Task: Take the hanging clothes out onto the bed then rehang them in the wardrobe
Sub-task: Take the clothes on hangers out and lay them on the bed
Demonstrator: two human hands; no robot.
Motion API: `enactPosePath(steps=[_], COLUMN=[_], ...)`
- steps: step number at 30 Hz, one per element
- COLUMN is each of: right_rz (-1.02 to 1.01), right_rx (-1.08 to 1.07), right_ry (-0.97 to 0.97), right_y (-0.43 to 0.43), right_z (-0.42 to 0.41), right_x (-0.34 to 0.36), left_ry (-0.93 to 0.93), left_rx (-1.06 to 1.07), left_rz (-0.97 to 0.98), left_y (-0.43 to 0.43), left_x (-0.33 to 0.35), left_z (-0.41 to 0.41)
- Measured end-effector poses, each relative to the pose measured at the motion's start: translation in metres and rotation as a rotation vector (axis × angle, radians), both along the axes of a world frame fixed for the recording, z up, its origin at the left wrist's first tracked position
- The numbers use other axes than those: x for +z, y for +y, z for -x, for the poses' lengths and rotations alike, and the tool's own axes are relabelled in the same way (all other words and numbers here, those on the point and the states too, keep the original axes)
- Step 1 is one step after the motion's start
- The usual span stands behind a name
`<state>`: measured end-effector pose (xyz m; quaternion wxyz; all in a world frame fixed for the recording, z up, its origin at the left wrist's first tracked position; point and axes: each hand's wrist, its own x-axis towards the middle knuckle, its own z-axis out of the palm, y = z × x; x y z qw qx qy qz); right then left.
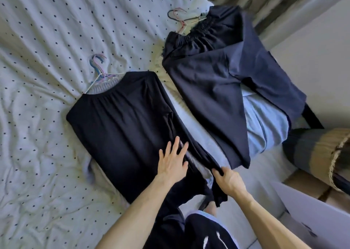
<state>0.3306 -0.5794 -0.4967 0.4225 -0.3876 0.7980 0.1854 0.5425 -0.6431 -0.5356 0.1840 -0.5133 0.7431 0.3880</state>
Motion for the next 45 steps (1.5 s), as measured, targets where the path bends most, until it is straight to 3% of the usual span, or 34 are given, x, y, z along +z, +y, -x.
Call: enactPosePath(steps=[7, 13, 16, 21, 29, 33, 37, 45], right_rz=[0.048, 0.315, 0.555, 0.875, 1.032, 1.023, 0.935, 0.705], right_rx=[0.186, 0.125, 0.083, -0.07, -0.546, -0.782, -0.963, -1.216], right_ry=[-0.15, -0.196, -0.096, 0.174, 0.648, 0.86, 1.018, 1.331], right_y=[0.044, 0.096, 0.145, 0.245, 0.406, 0.479, 0.539, 0.627], right_z=[0.038, 0.1, 0.147, 0.232, 0.334, 0.35, 0.342, 0.296], right_x=[0.015, 0.067, 0.114, 0.19, 0.271, 0.292, 0.301, 0.338], left_ry=[-0.202, -0.385, -0.381, -0.126, 0.291, 0.526, 0.649, 0.815], left_rx=[-0.076, -0.165, -0.252, -0.479, -0.967, -1.175, -1.418, -1.77], left_rz=[-0.103, -0.087, -0.048, 0.133, 0.399, 0.435, 0.444, 0.231], left_y=[0.023, 0.047, 0.071, 0.117, 0.212, 0.281, 0.351, 0.482], left_x=[0.028, 0.084, 0.121, 0.185, 0.282, 0.328, 0.348, 0.386], left_z=[0.044, 0.09, 0.145, 0.283, 0.489, 0.565, 0.624, 0.679])
